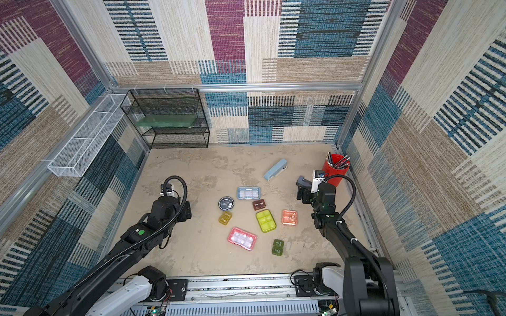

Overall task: Close pillboxes
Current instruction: Reset both arms

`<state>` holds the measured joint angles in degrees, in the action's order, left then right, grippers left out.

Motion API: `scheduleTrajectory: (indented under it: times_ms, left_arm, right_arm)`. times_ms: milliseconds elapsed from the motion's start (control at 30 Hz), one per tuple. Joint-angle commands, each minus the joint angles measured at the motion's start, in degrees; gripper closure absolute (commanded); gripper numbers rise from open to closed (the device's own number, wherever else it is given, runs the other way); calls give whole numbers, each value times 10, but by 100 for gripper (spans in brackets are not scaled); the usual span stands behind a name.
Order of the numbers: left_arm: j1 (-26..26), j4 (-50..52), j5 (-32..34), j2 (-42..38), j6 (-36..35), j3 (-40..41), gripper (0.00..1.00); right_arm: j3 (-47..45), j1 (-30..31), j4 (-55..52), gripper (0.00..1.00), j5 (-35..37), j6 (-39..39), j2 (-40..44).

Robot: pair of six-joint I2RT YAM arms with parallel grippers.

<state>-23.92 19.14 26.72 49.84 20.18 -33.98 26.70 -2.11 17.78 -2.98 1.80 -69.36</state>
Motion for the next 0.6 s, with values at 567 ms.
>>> scheduleTrajectory:
  times_ms: [567]
  left_arm:
    - [173, -336, -98, 278, -182, -8, 13]
  right_arm:
    - [-72, -14, 362, 5, -16, -9, -136]
